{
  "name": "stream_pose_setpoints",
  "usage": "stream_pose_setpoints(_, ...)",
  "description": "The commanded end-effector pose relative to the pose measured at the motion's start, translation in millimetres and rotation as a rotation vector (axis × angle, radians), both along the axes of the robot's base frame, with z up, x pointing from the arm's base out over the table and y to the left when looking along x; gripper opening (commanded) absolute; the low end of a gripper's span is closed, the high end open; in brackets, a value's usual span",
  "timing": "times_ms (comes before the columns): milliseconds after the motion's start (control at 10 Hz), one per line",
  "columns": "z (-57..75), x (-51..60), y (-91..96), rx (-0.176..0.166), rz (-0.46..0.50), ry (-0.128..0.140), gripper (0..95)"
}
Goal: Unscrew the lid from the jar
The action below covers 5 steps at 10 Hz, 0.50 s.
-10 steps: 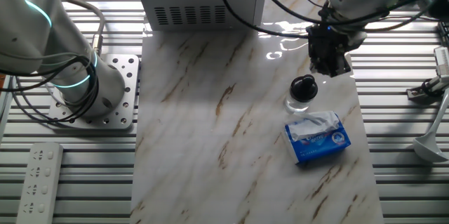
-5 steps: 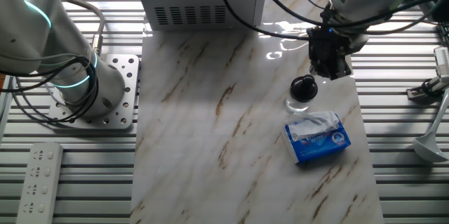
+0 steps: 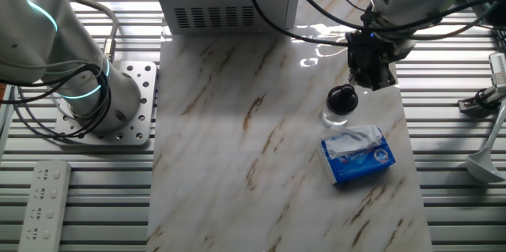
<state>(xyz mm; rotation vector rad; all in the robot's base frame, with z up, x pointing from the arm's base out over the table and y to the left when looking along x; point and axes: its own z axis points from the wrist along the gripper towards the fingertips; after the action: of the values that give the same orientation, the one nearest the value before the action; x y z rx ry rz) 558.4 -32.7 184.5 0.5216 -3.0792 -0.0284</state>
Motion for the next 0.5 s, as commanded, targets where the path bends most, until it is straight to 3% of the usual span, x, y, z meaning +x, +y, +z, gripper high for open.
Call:
stream_pose_setpoints(100,-0.3,-0.1,-0.3,0.000,0.006,-0.001,38.0)
stream_pose_setpoints(200,-0.4,0.0,-0.3,0.001,0.007,-0.002,38.0)
stream_pose_setpoints(300,-0.5,0.0,-0.4,0.004,0.009,-0.001,57.0)
stream_pose_setpoints(400,-1.0,0.2,-0.5,0.005,0.010,-0.001,57.0)
stream_pose_setpoints(500,-1.9,0.5,-0.9,0.007,0.011,-0.001,76.0)
